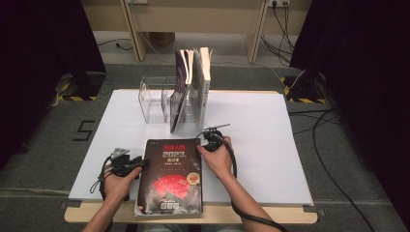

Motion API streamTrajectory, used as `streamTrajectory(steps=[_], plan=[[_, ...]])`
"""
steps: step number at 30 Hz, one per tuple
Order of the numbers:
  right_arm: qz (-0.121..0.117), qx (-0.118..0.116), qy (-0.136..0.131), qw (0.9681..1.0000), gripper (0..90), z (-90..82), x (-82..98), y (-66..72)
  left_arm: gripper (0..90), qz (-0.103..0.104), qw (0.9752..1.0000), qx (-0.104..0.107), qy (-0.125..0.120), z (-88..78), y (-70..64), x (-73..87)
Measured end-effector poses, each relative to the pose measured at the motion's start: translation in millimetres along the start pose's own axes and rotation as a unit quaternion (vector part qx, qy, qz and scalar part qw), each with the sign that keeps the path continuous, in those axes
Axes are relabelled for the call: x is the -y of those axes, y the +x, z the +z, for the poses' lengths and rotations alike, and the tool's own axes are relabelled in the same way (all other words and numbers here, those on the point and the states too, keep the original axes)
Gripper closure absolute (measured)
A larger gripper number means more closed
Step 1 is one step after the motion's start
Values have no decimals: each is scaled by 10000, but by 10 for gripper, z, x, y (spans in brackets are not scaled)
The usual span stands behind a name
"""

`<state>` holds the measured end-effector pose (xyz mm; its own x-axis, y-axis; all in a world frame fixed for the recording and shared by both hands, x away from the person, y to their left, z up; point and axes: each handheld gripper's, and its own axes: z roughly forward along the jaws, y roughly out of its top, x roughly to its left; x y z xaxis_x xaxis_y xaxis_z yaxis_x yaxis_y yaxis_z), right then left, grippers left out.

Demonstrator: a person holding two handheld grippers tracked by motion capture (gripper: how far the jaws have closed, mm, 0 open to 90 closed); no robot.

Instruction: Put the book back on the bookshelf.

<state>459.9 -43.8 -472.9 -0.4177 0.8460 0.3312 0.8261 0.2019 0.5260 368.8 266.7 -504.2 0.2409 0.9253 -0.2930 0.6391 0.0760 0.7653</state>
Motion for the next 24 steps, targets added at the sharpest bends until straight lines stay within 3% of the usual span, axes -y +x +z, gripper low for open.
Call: streamTrajectory(steps=[17, 24], plan=[[74, 1, 13, 10000, 725, -49, 109, -43, 651, 316, 9995, 33, 79, 7, -108, 25], [43, 89, 227, 9997, 743, -155, 173, -91, 652, 405, 9990, 193, 78, 11, -204, 73]])
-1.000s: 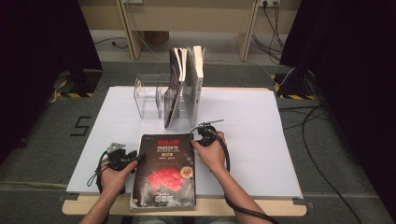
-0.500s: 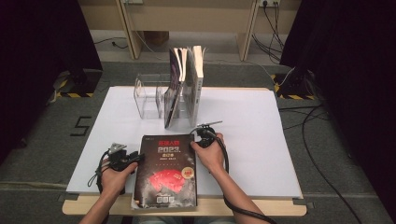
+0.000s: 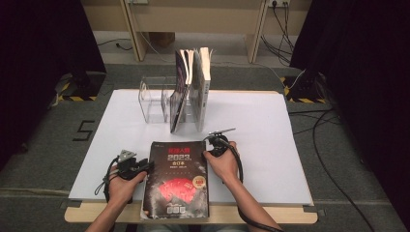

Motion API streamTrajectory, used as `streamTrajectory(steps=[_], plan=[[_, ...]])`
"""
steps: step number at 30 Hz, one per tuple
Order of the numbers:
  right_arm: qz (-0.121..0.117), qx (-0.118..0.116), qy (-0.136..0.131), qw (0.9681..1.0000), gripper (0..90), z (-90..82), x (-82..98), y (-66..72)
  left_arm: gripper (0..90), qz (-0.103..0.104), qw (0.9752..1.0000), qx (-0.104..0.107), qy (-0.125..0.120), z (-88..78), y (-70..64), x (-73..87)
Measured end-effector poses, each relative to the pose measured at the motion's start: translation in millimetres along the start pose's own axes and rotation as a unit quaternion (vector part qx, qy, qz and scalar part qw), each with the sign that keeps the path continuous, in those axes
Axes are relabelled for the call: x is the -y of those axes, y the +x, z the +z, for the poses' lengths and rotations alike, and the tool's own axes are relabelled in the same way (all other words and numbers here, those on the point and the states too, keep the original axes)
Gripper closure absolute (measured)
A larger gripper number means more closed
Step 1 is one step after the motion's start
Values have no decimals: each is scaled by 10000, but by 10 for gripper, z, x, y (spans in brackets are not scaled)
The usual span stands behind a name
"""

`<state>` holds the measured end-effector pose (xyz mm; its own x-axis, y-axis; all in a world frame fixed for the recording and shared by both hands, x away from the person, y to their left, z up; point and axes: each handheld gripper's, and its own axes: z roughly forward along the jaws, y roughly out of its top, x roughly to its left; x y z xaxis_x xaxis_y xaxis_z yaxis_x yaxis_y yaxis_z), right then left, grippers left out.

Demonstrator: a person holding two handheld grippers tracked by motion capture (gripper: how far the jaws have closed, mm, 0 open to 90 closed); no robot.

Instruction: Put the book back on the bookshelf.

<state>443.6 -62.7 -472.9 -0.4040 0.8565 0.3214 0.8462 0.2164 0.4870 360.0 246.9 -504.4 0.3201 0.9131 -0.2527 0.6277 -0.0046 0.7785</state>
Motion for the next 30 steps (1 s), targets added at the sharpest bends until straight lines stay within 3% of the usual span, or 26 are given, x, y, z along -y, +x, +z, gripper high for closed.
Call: streamTrajectory(steps=[3, 6, 8, 16, 24, 30], plan=[[108, -19, 188, 9998, 729, -50, -15, -40, 653, -6, 10000, 78, -1, 16, -39, 6], [187, 87, -34, 9998, 694, -70, -107, -99, 641, 144, 9999, 67, 21, 36, -96, 3], [269, 130, -156, 9994, 678, -46, -186, -131, 644, 137, 9998, 155, 24, 48, -125, 8], [381, 396, -256, 9982, 636, 34, -282, -212, 643, 192, 9996, 191, 42, 45, -150, 16], [411, 301, -247, 9984, 622, 60, -288, -226, 638, 245, 9995, 190, 44, 47, -174, 24], [610, 124, -278, 9977, 634, 38, -243, -263, 639, 313, 9995, 77, 62, 50, -205, 27]])
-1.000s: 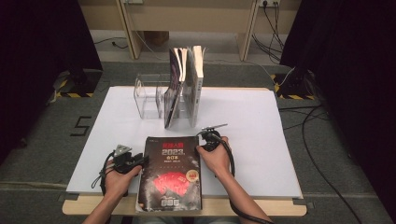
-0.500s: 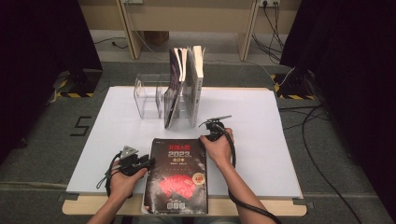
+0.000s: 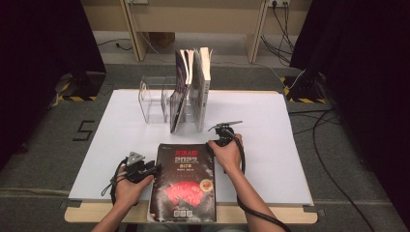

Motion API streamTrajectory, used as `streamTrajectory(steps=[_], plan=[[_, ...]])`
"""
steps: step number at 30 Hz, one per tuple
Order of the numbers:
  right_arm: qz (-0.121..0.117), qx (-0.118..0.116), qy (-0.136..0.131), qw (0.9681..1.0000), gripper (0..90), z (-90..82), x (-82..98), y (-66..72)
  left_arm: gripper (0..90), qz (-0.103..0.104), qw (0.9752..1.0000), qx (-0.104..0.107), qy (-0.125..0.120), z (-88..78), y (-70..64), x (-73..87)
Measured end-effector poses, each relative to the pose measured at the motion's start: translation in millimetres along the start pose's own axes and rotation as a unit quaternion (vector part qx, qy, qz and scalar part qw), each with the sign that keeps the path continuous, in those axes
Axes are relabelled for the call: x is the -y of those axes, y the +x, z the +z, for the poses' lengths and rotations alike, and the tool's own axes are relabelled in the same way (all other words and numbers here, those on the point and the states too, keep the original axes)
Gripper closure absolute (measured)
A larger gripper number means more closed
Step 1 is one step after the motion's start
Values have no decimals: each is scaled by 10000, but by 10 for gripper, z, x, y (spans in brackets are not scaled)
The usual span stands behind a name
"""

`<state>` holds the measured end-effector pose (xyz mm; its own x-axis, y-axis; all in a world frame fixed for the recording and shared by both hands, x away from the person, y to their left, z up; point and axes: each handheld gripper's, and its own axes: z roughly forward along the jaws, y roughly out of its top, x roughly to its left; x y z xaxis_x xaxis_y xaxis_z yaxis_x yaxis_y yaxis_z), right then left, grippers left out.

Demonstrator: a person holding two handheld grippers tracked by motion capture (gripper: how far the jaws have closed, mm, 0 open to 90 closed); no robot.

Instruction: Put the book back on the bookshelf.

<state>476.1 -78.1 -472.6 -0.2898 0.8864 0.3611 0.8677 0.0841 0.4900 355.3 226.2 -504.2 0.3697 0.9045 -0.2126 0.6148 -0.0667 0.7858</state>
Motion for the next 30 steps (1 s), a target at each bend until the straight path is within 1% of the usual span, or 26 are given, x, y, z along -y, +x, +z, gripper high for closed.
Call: streamTrajectory(steps=[3, 5, 6, 8, 10, 16, 17, 18, 21, 24, 25, 26, 27, 28, 29, 30], plan=[[89, -125, -3, 9999, 634, -19, 31, -30, 639, -35, 10000, -9, -8, 0, -4, 2], [151, -166, 70, 9997, 634, -36, 48, -19, 638, -81, 10000, 1, -17, 1, -3, 3], [57, -166, 61, 9998, 634, -37, 52, -32, 637, -91, 10000, 1, -16, 1, -3, 2], [43, -176, 71, 9998, 633, -39, 54, -34, 630, -94, 10000, 7, -14, 1, -3, 2], [167, -230, 99, 9995, 638, -43, 51, -48, 629, -111, 9999, 10, -20, 2, -4, 3], [243, -319, 119, 9991, 655, -48, 48, -78, 633, -127, 9999, 42, -16, 2, 11, 2], [243, -316, 122, 9991, 657, -50, 49, -88, 633, -122, 9999, 16, -11, 3, 0, 1], [318, -363, 146, 9987, 658, -54, 51, -87, 632, -110, 9999, 0, -10, 3, -5, 2], [358, -421, 139, 9984, 664, -59, 66, -103, 632, -93, 10000, -21, -8, 3, -10, 3], [335, -460, 142, 9983, 672, -65, 77, -117, 632, -100, 9999, -19, -22, 4, -10, 5], [301, -459, 128, 9984, 682, -65, 77, -120, 632, -102, 9999, -23, -31, 4, -10, 8], [214, -471, 111, 9986, 679, -59, 71, -127, 632, -107, 9999, -28, -48, 4, -11, 12], [228, -453, 24, 9987, 665, -51, 67, -121, 631, -107, 9999, -28, -48, 4, -11, 12], [149, -432, -47, 9989, 657, -36, 57, -122, 630, -79, 9999, -54, -73, 4, -17, 19], [177, -391, 8, 9991, 656, -32, 47, -109, 630, -76, 9999, -56, -74, 4, -18, 20], [130, -357, -2, 9993, 651, -27, 37, -97, 630, -87, 9999, -49, -71, 4, -16, 19]])
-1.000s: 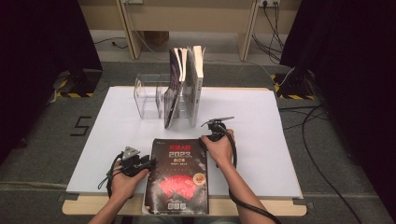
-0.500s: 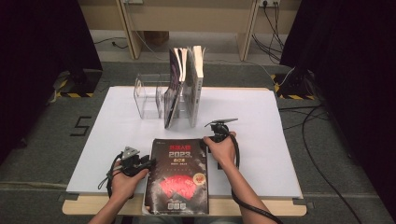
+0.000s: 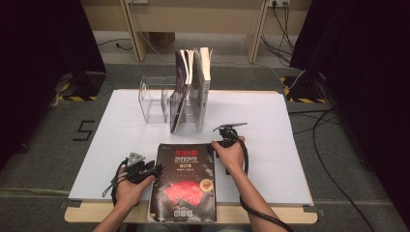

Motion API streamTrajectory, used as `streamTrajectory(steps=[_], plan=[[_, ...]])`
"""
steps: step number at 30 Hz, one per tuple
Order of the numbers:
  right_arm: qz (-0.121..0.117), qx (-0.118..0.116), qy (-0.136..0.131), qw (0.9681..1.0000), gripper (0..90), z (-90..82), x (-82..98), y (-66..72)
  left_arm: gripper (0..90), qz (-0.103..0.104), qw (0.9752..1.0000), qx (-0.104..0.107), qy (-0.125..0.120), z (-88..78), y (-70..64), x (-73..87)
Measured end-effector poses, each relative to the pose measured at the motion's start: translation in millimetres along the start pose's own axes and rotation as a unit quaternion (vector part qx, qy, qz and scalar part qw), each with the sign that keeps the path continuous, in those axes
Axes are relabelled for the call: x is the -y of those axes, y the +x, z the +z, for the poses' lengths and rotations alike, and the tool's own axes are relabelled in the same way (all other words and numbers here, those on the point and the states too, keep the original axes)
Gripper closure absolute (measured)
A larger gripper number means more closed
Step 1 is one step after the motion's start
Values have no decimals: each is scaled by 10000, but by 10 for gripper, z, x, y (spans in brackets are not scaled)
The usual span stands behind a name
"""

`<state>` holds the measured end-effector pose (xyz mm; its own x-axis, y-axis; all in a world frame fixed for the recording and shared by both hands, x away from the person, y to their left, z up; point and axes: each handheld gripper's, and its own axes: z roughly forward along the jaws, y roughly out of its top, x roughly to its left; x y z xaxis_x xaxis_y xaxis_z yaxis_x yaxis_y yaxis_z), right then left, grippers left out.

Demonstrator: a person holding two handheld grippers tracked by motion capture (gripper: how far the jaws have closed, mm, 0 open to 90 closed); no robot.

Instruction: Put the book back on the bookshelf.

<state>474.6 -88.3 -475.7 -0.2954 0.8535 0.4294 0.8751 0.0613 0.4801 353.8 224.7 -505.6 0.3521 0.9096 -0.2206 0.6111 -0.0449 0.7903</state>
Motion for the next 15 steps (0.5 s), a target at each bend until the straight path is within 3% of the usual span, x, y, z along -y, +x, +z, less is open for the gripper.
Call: streamTrajectory(steps=[10, 15], plan=[[18, -62, -313, 9995, 655, 41, 27, -24, 622, -28, 10000, 8, 3, 0, -1, -1], [-135, -14, -563, 9983, 667, 57, 46, -42, 616, -53, 10000, -12, -15, 1, -9, 3]])
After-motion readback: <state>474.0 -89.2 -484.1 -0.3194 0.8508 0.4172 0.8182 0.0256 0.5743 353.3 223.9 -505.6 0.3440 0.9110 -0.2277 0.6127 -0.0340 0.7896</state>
